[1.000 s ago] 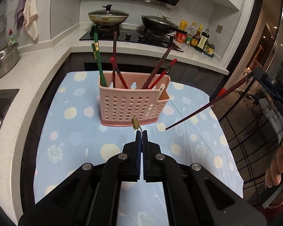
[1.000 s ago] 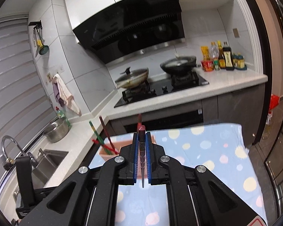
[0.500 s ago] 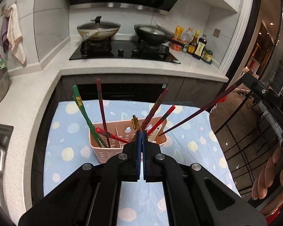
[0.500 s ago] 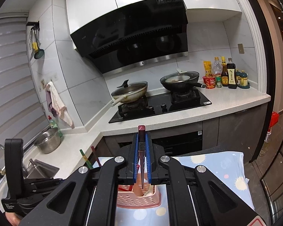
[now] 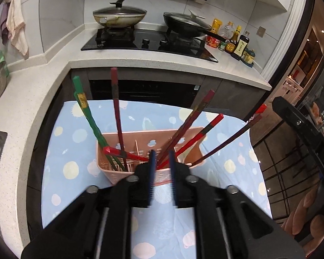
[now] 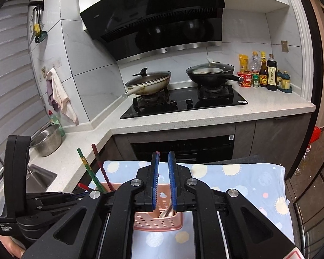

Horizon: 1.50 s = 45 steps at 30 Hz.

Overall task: Organize utensils
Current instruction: 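Open both grippers to release the spoon and chopstick in the holder, then withdraw both open tools away from the pink holder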

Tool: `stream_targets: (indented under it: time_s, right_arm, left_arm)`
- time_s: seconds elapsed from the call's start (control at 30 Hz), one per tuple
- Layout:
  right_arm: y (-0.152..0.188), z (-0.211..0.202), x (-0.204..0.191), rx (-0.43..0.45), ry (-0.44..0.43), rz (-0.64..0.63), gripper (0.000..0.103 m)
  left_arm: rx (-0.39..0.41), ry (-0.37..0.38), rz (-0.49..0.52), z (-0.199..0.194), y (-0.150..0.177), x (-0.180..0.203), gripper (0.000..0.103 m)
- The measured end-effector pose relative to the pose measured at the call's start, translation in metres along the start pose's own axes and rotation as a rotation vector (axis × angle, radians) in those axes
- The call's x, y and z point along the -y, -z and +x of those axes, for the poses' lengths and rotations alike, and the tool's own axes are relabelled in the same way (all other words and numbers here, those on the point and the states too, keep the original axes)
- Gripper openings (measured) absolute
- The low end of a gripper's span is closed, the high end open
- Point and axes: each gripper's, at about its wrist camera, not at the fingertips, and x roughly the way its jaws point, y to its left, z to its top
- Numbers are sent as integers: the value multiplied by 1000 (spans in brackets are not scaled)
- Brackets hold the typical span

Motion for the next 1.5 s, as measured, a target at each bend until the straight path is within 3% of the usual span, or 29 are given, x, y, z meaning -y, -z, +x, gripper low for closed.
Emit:
stream_targets:
  time_s: [0.07,0.3,0.63,0.77,1.4,1.43,1.5]
  right_arm:
    - [0,-3,-1,7,-1,2,24]
    - [12,-15,-8,-5,-11,-1,34]
    - [56,-34,-16,-97,-12,8,35]
    - [74,-42,-23,-126,-13,-1,35]
    - [126,-83,-48,-196,-28,-29,41]
    - [129,-85,-49,-198,-26,-28,44]
    - [134,-89,-49,-194,-24,-17,60]
  left_arm:
    - [19,-14,6,-3,1,3,34]
    - [62,-75,24,-16,7,6,34]
    - [93,-146,27,-40,35,4,35]
    - [106,-163,34,-51,49,6,46]
    - [116,-225,41,-83,110,10,63]
    - [117,-228,40,-84,113,10,64]
    - [122,-242,43,-87,119,10,67]
